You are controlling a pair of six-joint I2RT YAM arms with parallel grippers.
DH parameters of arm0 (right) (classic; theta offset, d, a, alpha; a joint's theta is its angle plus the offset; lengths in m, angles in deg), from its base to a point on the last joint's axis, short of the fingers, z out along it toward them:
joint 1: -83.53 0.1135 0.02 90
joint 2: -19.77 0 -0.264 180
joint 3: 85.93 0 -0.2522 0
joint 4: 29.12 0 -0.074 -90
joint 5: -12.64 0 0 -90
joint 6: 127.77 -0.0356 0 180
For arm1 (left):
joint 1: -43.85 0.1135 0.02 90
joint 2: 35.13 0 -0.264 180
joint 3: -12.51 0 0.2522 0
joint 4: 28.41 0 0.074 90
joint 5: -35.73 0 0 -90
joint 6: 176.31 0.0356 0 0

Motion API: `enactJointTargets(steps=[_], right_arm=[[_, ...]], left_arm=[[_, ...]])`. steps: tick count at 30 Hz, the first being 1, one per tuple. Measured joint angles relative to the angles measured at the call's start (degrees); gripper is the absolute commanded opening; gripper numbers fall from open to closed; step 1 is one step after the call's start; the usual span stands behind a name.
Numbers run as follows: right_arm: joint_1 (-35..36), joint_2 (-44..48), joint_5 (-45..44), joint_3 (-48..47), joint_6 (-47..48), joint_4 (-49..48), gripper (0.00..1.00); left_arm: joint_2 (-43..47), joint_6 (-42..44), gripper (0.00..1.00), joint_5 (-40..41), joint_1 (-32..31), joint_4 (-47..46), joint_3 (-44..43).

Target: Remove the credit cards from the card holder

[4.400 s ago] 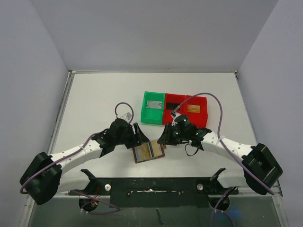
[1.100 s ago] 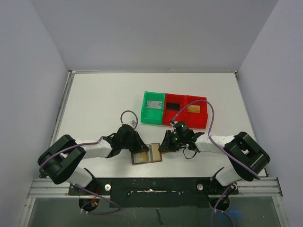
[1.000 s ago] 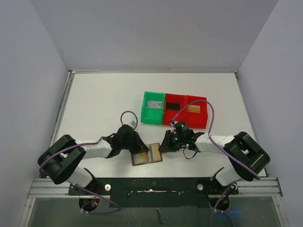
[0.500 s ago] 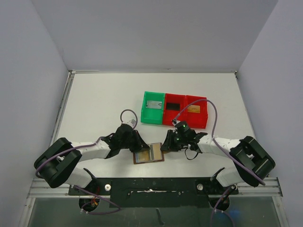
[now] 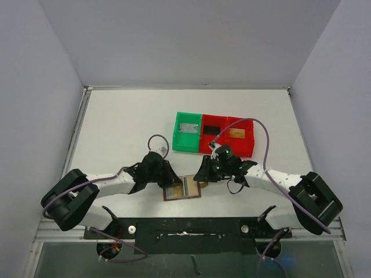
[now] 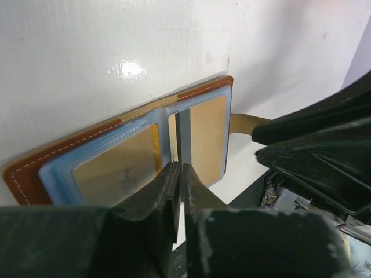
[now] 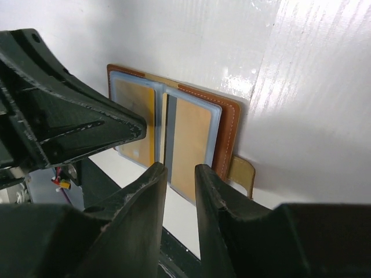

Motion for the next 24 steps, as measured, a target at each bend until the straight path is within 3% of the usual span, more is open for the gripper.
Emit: enactJointTargets(steps=[7, 17, 24], right_arm=[[0.61, -8.33, 0.92, -0.79, -0.04, -1.14, 0.27], [0.52, -9.27, 1.49, 2.80, -2.84, -7.98, 0.10], [0.48, -9.38, 1.51, 4.28, -4.44, -10.67, 0.06]], left_arm=[[0.02, 0.02, 0.26, 0.00, 0.00, 0.33, -0.07], [-1.81, -0.04, 0.29, -0.42, -0.02, 0.17, -0.61], [-2.16, -0.50, 0.34, 0.31, -0.07, -0.66, -0.42]])
